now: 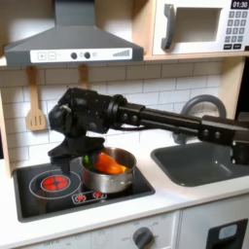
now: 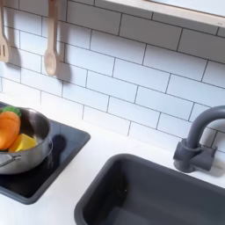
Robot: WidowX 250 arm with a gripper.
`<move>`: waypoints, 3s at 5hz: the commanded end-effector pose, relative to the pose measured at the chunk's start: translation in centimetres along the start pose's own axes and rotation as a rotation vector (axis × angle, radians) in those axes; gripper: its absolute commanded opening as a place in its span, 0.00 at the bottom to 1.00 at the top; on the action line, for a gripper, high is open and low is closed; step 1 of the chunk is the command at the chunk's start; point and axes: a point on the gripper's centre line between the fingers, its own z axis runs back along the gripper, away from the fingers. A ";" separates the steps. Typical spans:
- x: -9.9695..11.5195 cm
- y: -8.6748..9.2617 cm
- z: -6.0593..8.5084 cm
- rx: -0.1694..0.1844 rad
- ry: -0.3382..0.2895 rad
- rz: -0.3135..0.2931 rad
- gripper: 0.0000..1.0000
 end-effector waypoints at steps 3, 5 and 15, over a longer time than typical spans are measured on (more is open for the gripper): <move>-1.5 0.0 -2.1 0.005 0.061 0.009 0.00; -1.7 -0.9 -3.0 -0.010 0.077 -0.007 0.00; -1.6 -1.8 -4.8 -0.046 0.104 -0.024 0.00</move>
